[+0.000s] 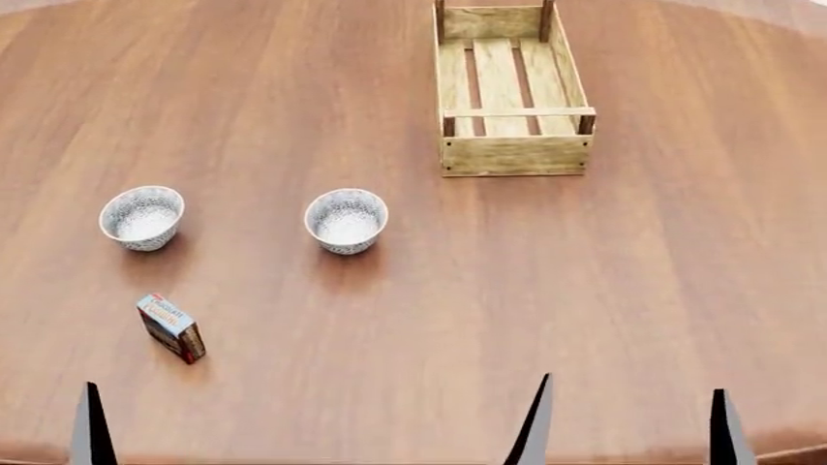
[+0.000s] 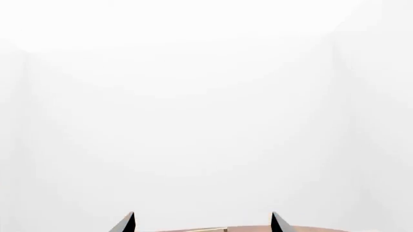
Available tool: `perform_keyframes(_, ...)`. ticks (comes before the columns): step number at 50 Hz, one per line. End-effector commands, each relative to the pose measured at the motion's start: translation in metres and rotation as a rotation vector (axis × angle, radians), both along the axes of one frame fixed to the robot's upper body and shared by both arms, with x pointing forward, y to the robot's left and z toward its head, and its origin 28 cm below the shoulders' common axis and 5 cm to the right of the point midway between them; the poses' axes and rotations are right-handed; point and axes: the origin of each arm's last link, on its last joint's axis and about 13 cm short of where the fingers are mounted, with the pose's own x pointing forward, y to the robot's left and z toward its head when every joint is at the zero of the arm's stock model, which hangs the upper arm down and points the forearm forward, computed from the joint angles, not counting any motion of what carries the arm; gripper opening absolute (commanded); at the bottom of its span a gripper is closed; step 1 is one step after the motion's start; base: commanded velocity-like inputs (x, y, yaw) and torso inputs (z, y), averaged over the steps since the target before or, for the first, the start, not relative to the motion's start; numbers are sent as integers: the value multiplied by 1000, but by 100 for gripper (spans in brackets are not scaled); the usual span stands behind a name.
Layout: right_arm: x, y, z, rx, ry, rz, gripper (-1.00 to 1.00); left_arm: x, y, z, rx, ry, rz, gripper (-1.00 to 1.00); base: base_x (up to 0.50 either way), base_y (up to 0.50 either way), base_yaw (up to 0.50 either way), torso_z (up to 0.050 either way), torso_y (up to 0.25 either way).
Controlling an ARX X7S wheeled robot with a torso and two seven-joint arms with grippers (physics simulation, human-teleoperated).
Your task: Stack the right bowl on the left bowl and place them in the tray.
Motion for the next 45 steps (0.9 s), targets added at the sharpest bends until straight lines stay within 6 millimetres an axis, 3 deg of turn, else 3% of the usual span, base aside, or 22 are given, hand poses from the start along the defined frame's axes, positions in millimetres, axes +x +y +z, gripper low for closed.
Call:
perform_keyframes(1, -2, -2, 3, 2, -35, -14, 100, -3, 2, 4, 3, -29, 8, 100, 0, -500, 0, 0, 0)
perform_keyframes(35, -3, -2, 2, -1, -32, -15, 100, -3, 2, 2, -4, -24, 0, 100, 0, -500, 0, 0, 0)
perform_keyframes(45, -3, 3, 6, -26, -5, 9, 100, -3, 1, 3, 0, -23, -4, 100, 81, 0, 0, 0, 0)
